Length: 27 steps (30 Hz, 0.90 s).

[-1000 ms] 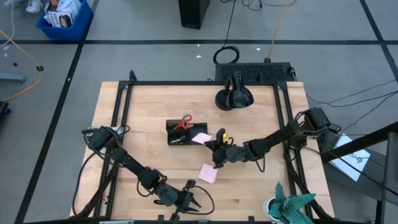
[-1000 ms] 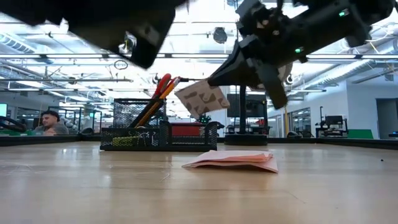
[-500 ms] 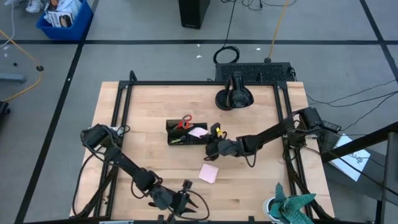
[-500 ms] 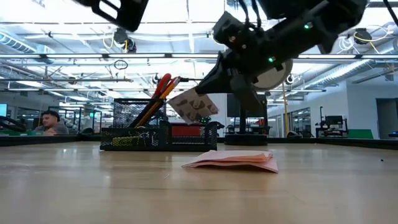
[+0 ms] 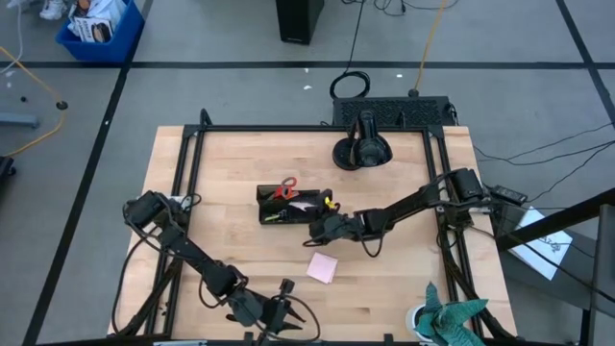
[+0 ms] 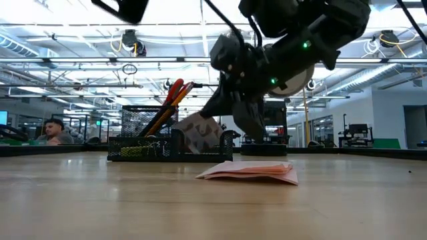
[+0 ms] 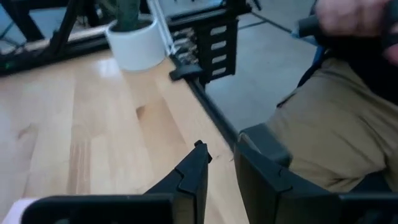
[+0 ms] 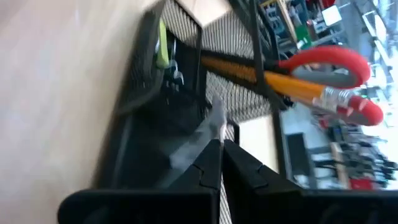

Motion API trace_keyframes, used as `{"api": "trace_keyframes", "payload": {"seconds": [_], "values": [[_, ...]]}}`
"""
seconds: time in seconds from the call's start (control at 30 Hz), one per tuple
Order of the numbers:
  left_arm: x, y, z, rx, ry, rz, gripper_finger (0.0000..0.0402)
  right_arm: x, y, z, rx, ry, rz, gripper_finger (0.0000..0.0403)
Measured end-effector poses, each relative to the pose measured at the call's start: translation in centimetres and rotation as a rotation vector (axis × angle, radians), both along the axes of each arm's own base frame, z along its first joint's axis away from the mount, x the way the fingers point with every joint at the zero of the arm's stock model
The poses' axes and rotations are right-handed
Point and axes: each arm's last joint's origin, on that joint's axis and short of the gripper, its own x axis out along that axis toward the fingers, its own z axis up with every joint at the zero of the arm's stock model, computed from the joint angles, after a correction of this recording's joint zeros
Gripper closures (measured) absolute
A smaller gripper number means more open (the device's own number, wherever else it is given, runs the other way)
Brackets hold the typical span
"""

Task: Pick and place office supplies into organizer
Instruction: Put the pink sticky notes into the black desk organizer

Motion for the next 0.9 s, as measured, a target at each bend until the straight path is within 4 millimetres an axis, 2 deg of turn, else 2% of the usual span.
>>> {"api": "trace_keyframes", "payload": {"seconds": [0.23,0.47,0.63,0.9], "values": [[-0.01,-0.03,0.23,-0.003,-0.011,-0.002,0.0316,-0.20,-0.15,-0.54,-0.042,0.043,-0.038,0.0403],[0.17,0.20,0.21,-0.013,-0.004,0.010,0.0316,-0.11,0.32,-0.76,0.088,0.042,0.072,0.0394],[0.12,0.15,0.20,-0.014,-0.002,0.009,0.0316,-0.17,0.36,-0.89,0.125,0.047,0.078,0.0359],[0.10,0.19,0.09,-0.019,0.014,0.014,0.0316,-0.25,0.32,-0.91,0.148,0.043,0.059,0.0270]]}}
